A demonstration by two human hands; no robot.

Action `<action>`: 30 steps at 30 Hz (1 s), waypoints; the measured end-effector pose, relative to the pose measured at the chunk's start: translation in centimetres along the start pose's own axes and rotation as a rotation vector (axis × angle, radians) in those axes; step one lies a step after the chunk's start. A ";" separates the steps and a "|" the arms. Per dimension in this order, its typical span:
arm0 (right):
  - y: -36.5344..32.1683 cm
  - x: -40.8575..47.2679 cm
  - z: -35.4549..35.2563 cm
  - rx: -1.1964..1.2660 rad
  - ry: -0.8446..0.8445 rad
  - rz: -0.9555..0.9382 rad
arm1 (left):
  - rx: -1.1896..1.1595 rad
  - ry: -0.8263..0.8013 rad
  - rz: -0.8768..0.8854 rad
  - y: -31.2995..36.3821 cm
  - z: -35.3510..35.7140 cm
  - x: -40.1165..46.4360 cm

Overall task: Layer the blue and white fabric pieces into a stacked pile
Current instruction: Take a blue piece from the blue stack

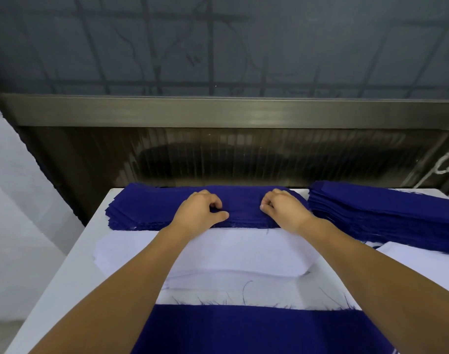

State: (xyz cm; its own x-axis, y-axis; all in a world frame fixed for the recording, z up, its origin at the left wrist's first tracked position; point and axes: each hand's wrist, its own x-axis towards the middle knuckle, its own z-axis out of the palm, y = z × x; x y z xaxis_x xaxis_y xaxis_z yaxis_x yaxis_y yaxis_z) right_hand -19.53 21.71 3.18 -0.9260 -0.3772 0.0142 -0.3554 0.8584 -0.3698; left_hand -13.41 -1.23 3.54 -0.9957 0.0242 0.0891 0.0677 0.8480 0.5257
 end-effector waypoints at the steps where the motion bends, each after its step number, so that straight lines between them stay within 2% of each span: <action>1: 0.1 0.0 -0.1 0.011 -0.007 -0.008 | 0.002 0.001 -0.006 0.0 0.0 0.1; 12: 0.1 1.1 -0.2 -0.073 -0.053 -0.038 | -0.008 0.017 -0.033 0.1 0.5 1.2; 16: 0.6 0.7 0.0 -0.020 -0.033 -0.051 | -0.018 0.013 -0.061 -0.1 0.6 1.6; 22: 0.3 1.2 0.1 -0.054 -0.020 -0.053 | 0.028 0.010 -0.110 0.3 1.0 2.3; 26: 0.0 1.8 -0.1 -0.183 -0.061 -0.063 | 0.057 -0.014 -0.128 0.2 0.9 2.7; 30: -0.1 1.8 -0.1 -0.118 -0.079 -0.046 | 0.127 -0.042 -0.118 0.2 0.8 3.3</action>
State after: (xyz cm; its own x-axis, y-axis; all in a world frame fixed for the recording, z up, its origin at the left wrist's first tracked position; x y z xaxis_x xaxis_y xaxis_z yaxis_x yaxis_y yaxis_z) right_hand -21.14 20.93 3.32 -0.8970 -0.4396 -0.0461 -0.4143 0.8726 -0.2588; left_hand -16.68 -0.55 3.26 -0.9982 -0.0594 -0.0041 -0.0556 0.9064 0.4186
